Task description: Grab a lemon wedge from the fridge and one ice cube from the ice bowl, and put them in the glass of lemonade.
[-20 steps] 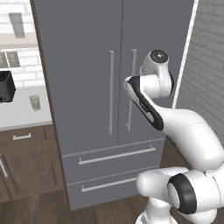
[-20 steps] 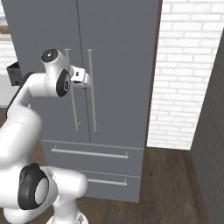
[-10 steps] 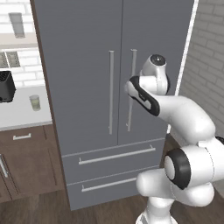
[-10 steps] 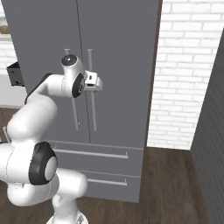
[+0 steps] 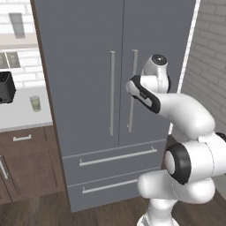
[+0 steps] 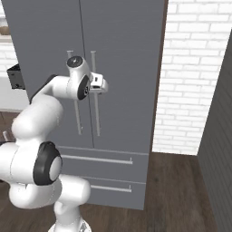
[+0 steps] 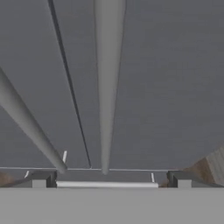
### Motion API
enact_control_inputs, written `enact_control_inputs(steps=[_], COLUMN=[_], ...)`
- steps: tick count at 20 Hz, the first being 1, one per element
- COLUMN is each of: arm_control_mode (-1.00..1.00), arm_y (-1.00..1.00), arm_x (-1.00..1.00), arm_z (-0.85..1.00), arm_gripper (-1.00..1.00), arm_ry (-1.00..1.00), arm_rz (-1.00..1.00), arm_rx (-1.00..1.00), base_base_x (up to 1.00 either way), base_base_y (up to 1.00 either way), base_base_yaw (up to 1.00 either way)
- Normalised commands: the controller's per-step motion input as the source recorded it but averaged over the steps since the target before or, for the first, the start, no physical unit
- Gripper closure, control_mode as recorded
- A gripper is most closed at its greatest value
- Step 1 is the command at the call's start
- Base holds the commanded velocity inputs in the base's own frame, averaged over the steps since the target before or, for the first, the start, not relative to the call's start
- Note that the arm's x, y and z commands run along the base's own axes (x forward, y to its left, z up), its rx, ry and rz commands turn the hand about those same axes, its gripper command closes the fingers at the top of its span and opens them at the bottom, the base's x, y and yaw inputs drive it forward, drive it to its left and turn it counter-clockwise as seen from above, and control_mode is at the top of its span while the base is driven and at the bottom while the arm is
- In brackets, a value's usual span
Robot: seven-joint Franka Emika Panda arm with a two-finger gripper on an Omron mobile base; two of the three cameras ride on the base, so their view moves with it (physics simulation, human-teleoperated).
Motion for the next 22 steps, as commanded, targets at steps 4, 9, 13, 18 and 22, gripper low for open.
enact_control_inputs(steps=[4, 9, 13, 18, 22], arm_control_mode=[-1.0, -1.0, -1.0, -1.0, -1.0], arm_y=[0.0, 0.0, 0.06, 0.1, 0.13], arm_x=[0.39, 0.3, 0.39, 0.29, 0.26], arm_z=[-0.04, 0.0, -0.02, -0.13, -0.2], arm_gripper=[-1.0, -1.0, -1.0, -1.0, -1.0], arm_ry=[-0.03, -0.01, 0.0, 0.0, 0.0], arm_rz=[0.0, 0.0, 0.0, 0.0, 0.0], arm_rx=[0.03, 0.02, 0.01, 0.0, 0.0], base_base_x=[0.0, 0.0, 0.0, 0.0, 0.0], base_base_y=[0.0, 0.0, 0.0, 0.0, 0.0], base_base_yaw=[0.0, 0.0, 0.0, 0.0, 0.0])
